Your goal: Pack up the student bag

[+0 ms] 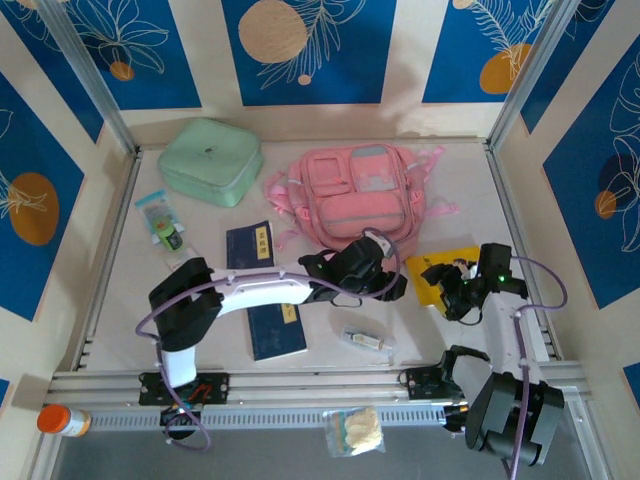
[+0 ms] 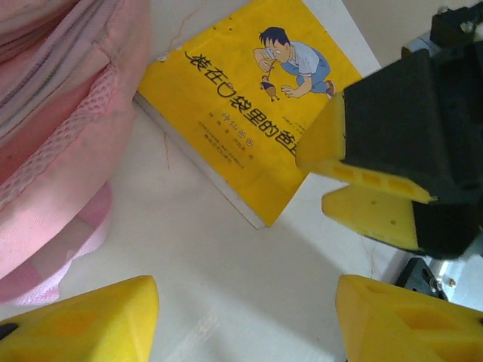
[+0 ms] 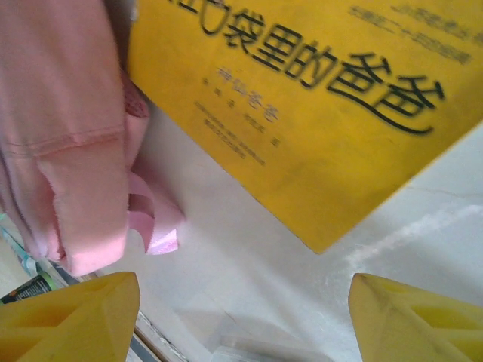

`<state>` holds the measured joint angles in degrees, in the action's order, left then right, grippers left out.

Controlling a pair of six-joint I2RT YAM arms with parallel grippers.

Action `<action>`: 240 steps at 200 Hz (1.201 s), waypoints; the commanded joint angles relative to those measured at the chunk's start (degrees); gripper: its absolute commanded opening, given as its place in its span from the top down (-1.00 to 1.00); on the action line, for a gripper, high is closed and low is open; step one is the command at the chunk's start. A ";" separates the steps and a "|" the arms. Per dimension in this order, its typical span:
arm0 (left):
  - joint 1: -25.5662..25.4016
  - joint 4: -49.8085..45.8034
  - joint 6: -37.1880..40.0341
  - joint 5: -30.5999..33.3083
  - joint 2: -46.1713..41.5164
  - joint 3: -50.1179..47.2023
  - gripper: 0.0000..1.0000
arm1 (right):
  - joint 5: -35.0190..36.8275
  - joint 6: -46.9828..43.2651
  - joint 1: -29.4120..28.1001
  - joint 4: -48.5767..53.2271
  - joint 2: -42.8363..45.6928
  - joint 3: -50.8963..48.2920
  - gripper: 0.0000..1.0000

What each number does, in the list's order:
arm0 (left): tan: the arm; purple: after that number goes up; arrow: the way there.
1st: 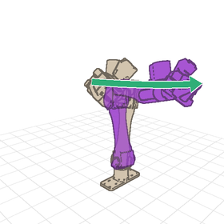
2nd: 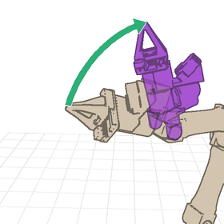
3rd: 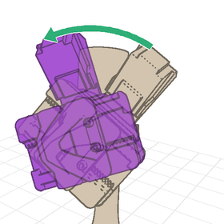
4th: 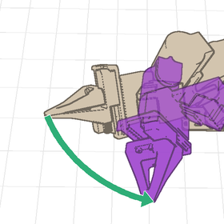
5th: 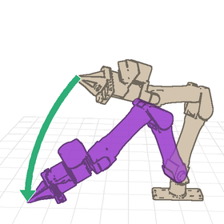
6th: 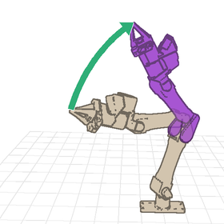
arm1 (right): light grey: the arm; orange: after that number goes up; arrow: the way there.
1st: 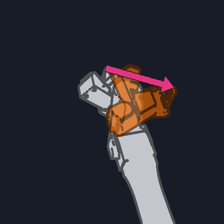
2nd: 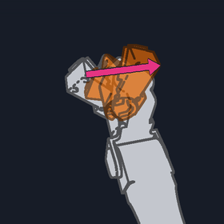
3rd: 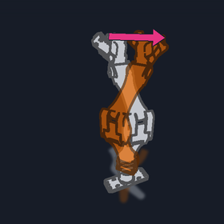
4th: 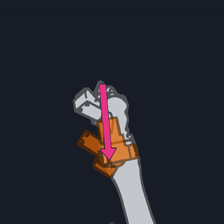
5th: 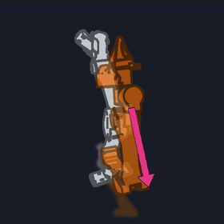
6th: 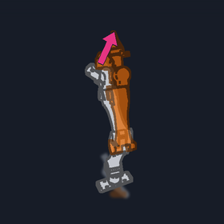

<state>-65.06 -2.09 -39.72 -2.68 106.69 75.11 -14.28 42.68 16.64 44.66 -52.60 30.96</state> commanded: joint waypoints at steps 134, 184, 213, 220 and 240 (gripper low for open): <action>7.43 -4.72 6.27 -10.10 14.94 20.09 -0.26 | -2.08 5.31 5.37 -9.88 -9.36 -4.70 -0.45; 9.31 -3.78 6.00 -11.29 20.89 26.37 -0.18 | -3.06 4.63 5.76 -10.14 -9.64 -4.25 -0.30; 9.33 -1.94 4.14 -14.47 25.03 28.57 -0.02 | -5.92 3.87 7.57 -10.91 -8.38 -5.69 -0.19; 9.36 -1.47 3.60 -14.85 25.77 28.64 0.03 | -6.29 3.58 7.80 -11.07 -8.29 -5.74 -0.16; 9.29 -1.23 3.82 -15.80 27.05 28.95 0.05 | -7.96 3.03 8.57 -11.40 -7.99 -5.95 -0.11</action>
<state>-55.83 -4.25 -35.46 -14.87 131.37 102.17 -18.11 46.89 24.23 33.69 -61.58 25.67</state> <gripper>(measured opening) 0.479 0.569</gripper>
